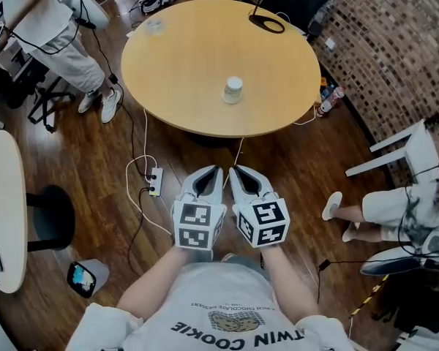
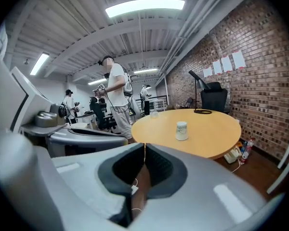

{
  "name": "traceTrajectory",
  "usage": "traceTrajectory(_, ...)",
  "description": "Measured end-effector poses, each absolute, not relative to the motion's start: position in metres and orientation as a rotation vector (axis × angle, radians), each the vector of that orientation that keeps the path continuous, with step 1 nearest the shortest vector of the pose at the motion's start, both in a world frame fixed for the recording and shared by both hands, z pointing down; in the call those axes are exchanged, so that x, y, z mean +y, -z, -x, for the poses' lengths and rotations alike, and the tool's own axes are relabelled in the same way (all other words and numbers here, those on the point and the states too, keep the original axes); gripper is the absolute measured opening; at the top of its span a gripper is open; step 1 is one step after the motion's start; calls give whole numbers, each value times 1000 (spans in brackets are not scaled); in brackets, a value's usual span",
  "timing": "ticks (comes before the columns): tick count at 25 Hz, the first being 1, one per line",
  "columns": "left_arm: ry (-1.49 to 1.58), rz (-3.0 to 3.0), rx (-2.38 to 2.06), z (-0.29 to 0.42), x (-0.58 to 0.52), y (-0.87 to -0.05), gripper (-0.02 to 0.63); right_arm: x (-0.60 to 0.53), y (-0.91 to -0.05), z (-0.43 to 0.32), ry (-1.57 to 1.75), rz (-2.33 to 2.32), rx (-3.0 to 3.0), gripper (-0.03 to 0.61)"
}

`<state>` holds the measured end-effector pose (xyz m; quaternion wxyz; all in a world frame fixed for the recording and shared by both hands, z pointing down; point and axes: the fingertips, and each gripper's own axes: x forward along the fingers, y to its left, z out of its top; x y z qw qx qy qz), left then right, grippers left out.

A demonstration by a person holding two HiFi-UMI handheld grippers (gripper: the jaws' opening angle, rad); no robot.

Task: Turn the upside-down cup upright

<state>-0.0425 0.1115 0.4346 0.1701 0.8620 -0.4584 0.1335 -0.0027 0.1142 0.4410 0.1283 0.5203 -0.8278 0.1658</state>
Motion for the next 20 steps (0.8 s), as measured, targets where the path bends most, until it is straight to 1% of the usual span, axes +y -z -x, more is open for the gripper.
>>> traceTrajectory(3,-381,-2451,-1312,29,122,-428,6,125,-431,-11,-487,-1525,-2424,8)
traceTrajectory(7,-406,-2430,-1320,-6,140,-412,6,141,-410,-46,-526,-1525,-2435,8)
traceTrajectory(13,-410,-2451,-1346,-6,190,-421,6,190,-423,-44,-500,-1529,-2471,8)
traceTrajectory(20,-459,-2409,-1323,-31,170,-357,6,170,-357,-70,-558,-1512,-2441,8)
